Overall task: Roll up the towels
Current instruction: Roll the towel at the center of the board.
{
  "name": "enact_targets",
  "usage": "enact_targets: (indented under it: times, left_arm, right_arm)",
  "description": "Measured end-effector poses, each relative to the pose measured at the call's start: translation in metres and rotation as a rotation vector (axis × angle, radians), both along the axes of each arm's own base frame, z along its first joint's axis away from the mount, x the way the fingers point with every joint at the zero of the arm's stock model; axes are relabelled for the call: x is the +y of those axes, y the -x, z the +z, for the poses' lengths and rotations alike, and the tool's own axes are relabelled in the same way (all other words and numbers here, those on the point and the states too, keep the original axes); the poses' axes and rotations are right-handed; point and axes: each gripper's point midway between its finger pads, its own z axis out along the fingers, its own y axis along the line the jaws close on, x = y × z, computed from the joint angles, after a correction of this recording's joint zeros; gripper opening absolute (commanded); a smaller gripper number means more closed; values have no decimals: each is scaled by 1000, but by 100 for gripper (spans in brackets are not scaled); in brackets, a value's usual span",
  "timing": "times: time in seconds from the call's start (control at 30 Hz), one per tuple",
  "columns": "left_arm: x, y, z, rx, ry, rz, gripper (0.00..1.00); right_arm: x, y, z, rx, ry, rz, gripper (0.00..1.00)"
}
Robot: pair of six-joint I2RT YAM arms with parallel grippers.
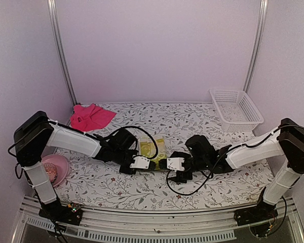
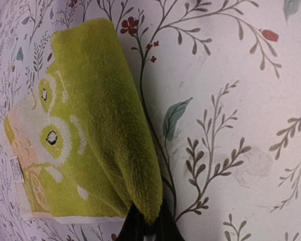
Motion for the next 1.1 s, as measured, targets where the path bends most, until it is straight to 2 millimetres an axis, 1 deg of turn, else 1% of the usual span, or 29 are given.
enact_targets:
  times: [0.1,0.23,0.3,0.47,0.53,0.67,0.77,0.83,0.87,0.9,1.1]
  left_arm:
    - [0,-1,0,57,7,2,0]
    - [1,-3,0,112,14,1,0]
    - [1,-3,1,136,18,0,0]
    - [4,-2,0,175,19,1,0]
    - [5,-1,0,185,20,0,0]
    - [6,-1,0,204,23,1,0]
    - [9,-2,0,220,25,7,0]
    - [10,-2,0,233,26,9,0]
    - [11,-2,0,240,28,10,0]
    - [11,-2,0,244,28,11,0]
    - [12,-2,0,265,29,18,0]
  right_arm:
    - [4,-10,-5,-85,21,3,76]
    - [7,-17,-21,-147,76,15,72]
    - [10,-21,-28,-176,101,17,72]
    - [17,-34,-25,-237,109,2,70]
    - [19,-39,-25,-256,117,-7,65]
    - [22,-45,-29,-274,132,-8,52]
    - [24,-46,-29,-275,132,-10,50]
    - [24,-46,-30,-276,136,-12,51]
    - [24,-47,-32,-276,141,-16,56]
    - [24,-47,-32,-278,142,-21,57]
    - [25,-51,-29,-313,150,-49,57]
